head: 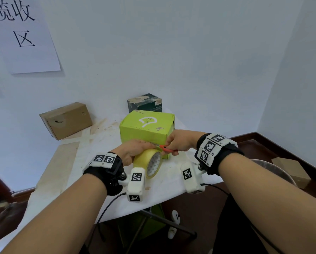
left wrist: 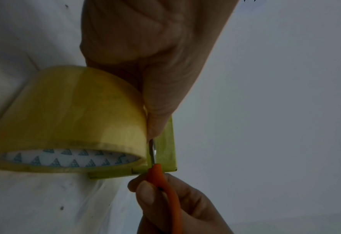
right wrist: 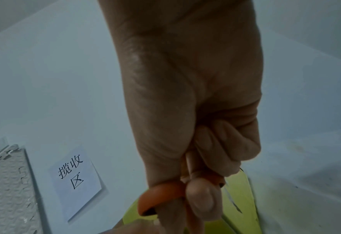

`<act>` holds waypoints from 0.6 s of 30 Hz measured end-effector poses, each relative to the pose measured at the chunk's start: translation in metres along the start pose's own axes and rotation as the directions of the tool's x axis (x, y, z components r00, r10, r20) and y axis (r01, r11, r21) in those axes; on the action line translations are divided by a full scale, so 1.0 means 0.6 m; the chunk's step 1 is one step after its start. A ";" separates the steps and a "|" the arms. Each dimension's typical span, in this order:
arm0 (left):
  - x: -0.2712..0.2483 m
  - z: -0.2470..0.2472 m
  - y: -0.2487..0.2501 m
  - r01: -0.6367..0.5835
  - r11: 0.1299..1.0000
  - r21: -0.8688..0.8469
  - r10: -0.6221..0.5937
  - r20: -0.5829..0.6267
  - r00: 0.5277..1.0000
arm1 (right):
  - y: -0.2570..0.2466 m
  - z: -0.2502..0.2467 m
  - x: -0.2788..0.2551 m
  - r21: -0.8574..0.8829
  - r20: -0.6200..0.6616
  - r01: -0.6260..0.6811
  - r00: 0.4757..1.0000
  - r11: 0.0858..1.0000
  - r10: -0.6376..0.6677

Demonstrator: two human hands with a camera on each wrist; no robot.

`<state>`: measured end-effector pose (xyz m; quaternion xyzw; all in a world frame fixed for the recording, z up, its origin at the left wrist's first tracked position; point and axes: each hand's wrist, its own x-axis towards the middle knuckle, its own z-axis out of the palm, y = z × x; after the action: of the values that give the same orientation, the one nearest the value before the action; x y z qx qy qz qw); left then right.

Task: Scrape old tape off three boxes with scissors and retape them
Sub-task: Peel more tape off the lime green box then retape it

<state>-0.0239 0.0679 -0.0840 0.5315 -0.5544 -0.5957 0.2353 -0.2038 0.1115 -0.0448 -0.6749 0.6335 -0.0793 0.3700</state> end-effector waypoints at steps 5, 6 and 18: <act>-0.013 -0.027 0.010 -0.039 0.984 0.172 0.050 -0.061 0.997 | 0.007 0.004 -0.001 0.023 0.092 -0.070 0.993 0.997 0.068; -0.014 -0.039 0.012 -0.053 0.969 0.242 0.080 -0.105 0.991 | 0.007 0.004 -0.004 -0.017 0.113 -0.104 0.988 0.994 0.105; -0.018 -0.117 -0.021 0.021 0.532 0.847 0.381 -0.261 0.887 | 0.056 -0.014 -0.023 -0.135 0.171 -0.546 0.809 0.827 0.562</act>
<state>0.0462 0.0521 -0.0787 0.6300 -0.7583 -0.1058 0.1300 -0.2379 0.1232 -0.0542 -0.4796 0.7641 0.1265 0.4124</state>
